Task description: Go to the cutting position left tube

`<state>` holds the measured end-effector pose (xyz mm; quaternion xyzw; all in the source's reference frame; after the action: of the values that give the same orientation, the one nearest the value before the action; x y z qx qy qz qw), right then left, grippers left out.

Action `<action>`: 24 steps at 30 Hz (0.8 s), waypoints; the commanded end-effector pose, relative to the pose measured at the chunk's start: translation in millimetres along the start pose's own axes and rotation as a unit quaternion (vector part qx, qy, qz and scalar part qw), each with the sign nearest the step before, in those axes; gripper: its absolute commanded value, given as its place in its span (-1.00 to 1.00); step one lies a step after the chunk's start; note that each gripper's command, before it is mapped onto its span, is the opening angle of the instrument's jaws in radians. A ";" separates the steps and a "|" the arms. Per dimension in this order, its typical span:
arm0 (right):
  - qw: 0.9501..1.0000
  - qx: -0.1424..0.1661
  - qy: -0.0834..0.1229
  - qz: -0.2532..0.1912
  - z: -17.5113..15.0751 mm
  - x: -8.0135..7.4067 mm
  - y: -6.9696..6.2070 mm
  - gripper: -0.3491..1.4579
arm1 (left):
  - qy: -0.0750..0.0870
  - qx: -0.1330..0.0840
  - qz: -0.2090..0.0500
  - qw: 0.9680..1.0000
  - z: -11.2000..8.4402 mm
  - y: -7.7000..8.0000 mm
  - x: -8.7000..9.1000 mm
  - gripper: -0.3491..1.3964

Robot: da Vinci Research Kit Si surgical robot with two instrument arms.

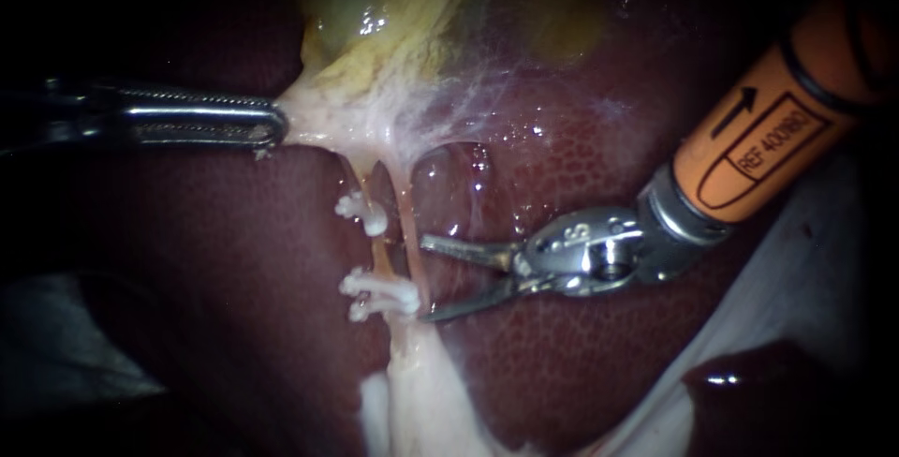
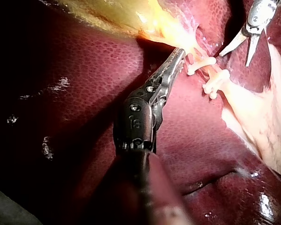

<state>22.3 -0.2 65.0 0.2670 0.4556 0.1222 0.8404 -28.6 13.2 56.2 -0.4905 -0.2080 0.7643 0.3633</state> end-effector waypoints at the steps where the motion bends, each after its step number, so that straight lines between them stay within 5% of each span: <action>1: 1.000 0.004 -0.001 0.002 0.5 -0.2 0.3 0.98 | 0.000 0.000 0.000 1.000 0.0 0.1 0.0 -1.00; 14: 0.999 0.032 0.003 0.028 4.7 -2.2 3.7 0.98 | 0.000 0.001 0.000 1.000 0.1 0.3 0.1 -1.00; 24: 0.998 0.051 0.011 0.021 6.5 -3.1 4.9 0.98 | 0.000 0.002 -0.001 1.000 0.2 0.5 0.2 -1.00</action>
<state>26.2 0.3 72.9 0.3209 0.4684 0.1158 0.8150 -29.0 13.0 55.9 -0.4903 -0.2068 0.7641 0.3646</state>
